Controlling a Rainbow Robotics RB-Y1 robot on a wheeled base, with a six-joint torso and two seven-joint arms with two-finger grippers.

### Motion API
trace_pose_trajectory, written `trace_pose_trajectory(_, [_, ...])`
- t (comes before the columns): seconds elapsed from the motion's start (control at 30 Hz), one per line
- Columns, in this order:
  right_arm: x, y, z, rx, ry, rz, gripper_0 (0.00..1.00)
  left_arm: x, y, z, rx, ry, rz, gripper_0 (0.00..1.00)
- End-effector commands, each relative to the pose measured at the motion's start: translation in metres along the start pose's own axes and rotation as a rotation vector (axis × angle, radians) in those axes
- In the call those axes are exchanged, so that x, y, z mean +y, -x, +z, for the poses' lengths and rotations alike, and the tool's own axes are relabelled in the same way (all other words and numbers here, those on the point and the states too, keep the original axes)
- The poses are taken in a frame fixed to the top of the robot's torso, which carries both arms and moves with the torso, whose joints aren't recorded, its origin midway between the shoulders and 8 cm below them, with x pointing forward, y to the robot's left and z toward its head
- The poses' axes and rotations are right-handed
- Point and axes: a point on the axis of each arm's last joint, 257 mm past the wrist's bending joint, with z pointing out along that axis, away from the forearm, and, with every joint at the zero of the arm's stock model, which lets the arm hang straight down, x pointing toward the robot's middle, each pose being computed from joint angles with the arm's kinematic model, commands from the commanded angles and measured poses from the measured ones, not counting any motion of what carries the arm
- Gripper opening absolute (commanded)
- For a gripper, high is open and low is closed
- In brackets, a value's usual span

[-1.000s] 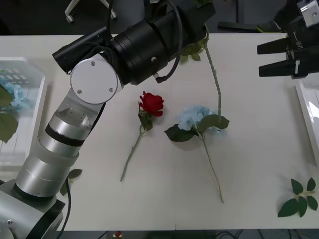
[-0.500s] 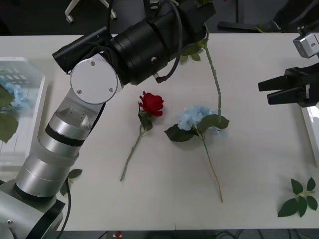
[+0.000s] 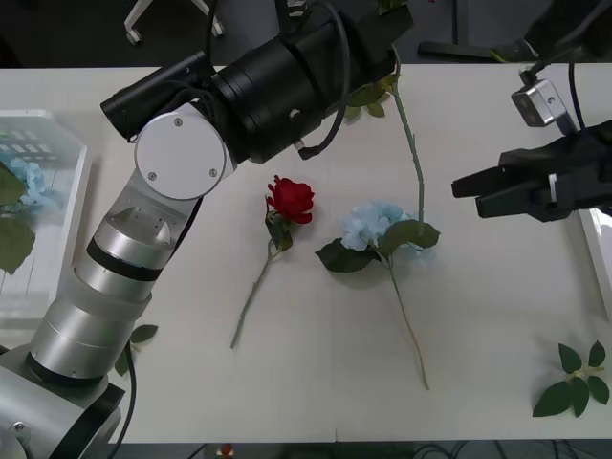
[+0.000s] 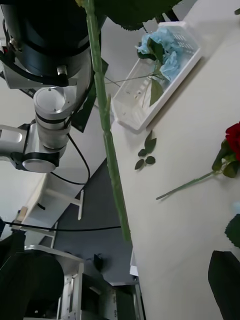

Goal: Place the red flowers into the right box and the blue flowers into the left box. If a person shows an open palm, hand one flower to the person first, then continue sorting.

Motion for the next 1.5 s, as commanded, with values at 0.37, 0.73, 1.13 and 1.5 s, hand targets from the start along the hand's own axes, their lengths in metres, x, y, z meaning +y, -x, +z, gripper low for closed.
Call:
trace_pose_trajectory(0.37, [0.002, 0.010, 0.064, -0.061, 0.046, 0.040, 1.00, -0.023, 0.017, 0.002, -0.022, -0.045, 0.038, 0.00])
trace_pose_trajectory(0.73, [0.008, 0.021, 0.093, -0.102, 0.080, 0.054, 0.79, -0.023, 0.018, 0.002, -0.024, -0.046, 0.036, 0.00])
trace_pose_trajectory(1.13, [0.008, 0.021, 0.094, -0.102, 0.080, 0.071, 0.00, -0.023, 0.019, 0.002, -0.025, -0.047, 0.036, 0.00])
trace_pose_trajectory(1.5, [0.008, 0.021, 0.094, -0.101, 0.079, 0.072, 0.00, -0.022, 0.020, 0.001, -0.027, -0.044, 0.038, 0.11])
